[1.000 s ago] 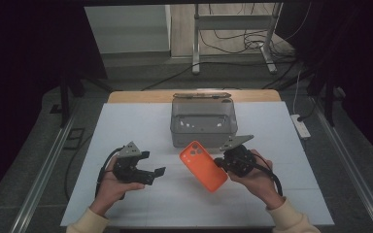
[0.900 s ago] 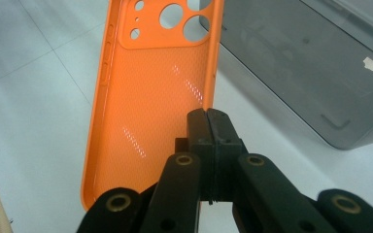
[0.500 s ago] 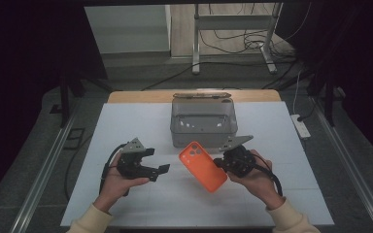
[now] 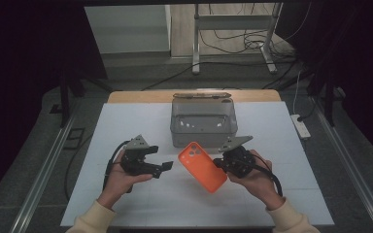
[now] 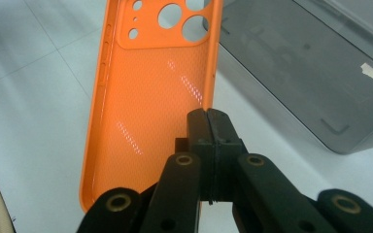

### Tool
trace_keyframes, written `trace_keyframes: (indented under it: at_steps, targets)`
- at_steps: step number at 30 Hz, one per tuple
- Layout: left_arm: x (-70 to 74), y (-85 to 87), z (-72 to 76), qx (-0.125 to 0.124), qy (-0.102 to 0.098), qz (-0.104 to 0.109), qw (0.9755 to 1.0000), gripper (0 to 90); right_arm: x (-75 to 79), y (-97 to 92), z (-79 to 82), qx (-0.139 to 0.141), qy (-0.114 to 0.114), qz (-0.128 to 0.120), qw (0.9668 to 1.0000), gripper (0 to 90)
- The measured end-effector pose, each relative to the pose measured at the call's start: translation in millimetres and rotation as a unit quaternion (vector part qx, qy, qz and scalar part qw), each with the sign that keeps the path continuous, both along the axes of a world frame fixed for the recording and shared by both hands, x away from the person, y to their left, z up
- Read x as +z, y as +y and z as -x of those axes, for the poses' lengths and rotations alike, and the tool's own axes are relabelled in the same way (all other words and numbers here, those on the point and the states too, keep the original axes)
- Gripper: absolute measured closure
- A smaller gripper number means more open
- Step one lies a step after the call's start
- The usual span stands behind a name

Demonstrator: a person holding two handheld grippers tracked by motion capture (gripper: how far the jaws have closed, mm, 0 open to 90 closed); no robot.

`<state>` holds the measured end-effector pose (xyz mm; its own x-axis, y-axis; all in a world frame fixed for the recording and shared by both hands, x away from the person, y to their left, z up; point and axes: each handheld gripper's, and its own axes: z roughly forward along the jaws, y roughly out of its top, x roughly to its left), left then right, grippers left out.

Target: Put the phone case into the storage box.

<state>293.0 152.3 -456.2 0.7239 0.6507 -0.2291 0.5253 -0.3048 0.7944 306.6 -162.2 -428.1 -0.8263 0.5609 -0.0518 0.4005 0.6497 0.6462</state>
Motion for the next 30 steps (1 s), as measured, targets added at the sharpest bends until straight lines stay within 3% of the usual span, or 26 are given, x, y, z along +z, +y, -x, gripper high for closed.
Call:
trace_keyframes:
  at_steps: [30]
  targets:
    - [3.8, -20.3, -14.8, -0.018, 0.004, 0.007, 0.9998, 15.2, -0.6, 2.9, 1.8, 0.009, -0.001, 0.004, 1.0, 89.9]
